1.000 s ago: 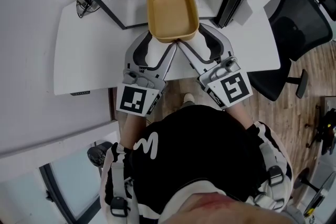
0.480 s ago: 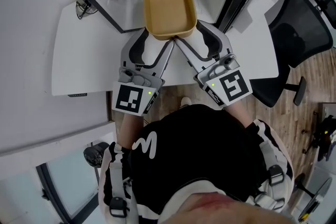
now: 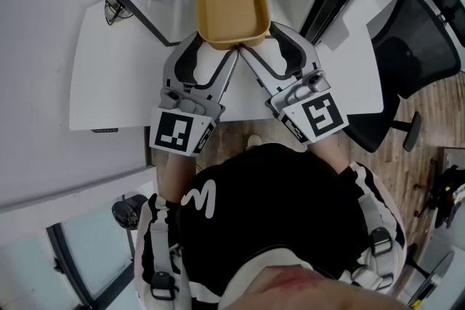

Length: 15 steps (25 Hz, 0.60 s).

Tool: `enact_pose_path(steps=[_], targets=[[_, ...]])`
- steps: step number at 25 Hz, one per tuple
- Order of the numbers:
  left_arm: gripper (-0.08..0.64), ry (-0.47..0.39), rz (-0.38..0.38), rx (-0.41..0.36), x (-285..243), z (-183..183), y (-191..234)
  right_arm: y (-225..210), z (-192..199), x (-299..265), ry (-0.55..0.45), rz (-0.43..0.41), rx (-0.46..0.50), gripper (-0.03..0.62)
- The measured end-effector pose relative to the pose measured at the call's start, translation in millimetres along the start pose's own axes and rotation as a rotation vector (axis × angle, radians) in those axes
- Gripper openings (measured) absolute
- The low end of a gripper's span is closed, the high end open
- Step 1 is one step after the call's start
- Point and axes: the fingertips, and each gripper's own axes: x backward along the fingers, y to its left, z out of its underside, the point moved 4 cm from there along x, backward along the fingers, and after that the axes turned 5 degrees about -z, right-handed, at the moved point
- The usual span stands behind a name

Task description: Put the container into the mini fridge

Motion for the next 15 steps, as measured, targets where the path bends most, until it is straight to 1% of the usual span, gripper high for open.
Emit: enact_pose_path(steps=[15], targets=[[0.250,0.004,-0.023,0.020,-21.0,3.2,4.3,-22.0,3.9,-7.8,-0.038,-0.002,-0.037,0.245]])
